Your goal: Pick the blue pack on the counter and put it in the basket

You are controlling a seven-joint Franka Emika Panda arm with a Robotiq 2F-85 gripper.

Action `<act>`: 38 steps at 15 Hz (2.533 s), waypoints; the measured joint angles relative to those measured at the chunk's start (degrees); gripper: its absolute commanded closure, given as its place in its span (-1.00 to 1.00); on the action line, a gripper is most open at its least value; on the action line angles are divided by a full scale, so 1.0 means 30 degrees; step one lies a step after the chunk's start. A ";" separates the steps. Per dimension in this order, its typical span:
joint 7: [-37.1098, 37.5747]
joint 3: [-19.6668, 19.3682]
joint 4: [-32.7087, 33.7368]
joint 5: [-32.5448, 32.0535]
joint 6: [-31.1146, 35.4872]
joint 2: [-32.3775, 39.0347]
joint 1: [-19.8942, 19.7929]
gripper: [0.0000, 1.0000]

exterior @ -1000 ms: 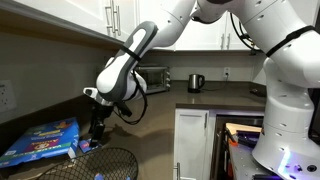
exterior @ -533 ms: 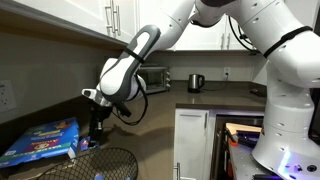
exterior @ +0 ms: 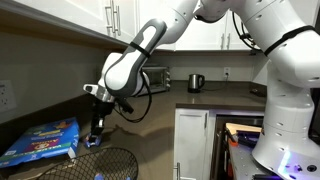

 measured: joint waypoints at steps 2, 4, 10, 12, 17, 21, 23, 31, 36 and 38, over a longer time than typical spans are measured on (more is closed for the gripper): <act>0.0027 0.0797 -0.1151 0.0024 0.0031 -0.0945 -0.0924 0.89; 0.0042 0.1605 -0.2464 0.0139 0.0054 -0.2056 -0.2019 0.89; 0.0080 0.2618 -0.6828 0.1090 -0.0155 -0.6733 -0.3666 0.90; 0.0080 0.2982 -0.7841 0.1398 -0.1048 -0.8564 -0.3674 0.90; 0.0067 0.2354 -0.8759 0.1970 -0.4381 -1.2680 -0.1492 0.90; 0.0019 -0.0123 -0.8611 0.1811 -0.5991 -1.4181 0.2597 0.90; -0.0226 -0.0781 -0.8375 0.1811 -0.6459 -1.4189 0.4005 0.90; -0.1945 -0.1350 -0.6566 0.2022 -0.7202 -1.1994 0.6464 0.83; -0.3116 -0.0812 -0.5507 0.2726 -0.7627 -1.0512 0.6614 -0.20; -0.3451 -0.0624 -0.5269 0.3132 -0.8158 -1.0337 0.6605 -0.45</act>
